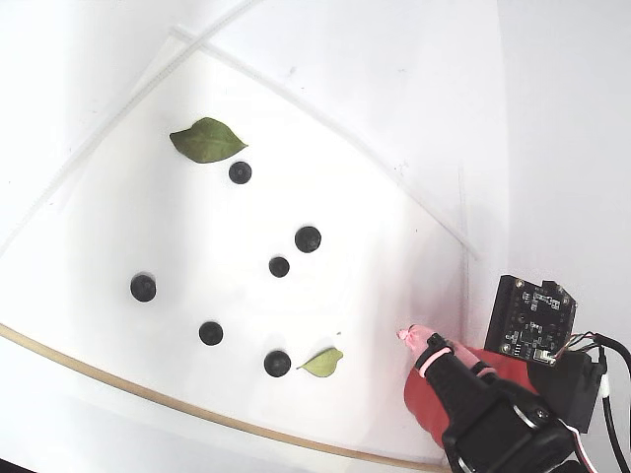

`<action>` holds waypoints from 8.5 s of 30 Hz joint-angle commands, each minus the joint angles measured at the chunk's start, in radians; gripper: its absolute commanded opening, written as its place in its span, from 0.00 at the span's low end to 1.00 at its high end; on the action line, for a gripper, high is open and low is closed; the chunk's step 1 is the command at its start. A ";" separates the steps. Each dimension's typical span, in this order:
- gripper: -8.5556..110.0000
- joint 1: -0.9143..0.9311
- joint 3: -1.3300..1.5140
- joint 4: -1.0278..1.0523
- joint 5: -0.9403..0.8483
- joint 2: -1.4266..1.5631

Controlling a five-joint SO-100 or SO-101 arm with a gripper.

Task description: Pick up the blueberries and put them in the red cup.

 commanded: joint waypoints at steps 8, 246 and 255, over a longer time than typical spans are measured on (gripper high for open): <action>0.22 -0.054 -0.012 -0.066 0.002 -0.041; 0.19 0.176 -0.069 -0.235 -0.123 -0.074; 0.18 0.219 -0.074 -0.187 -0.132 -0.023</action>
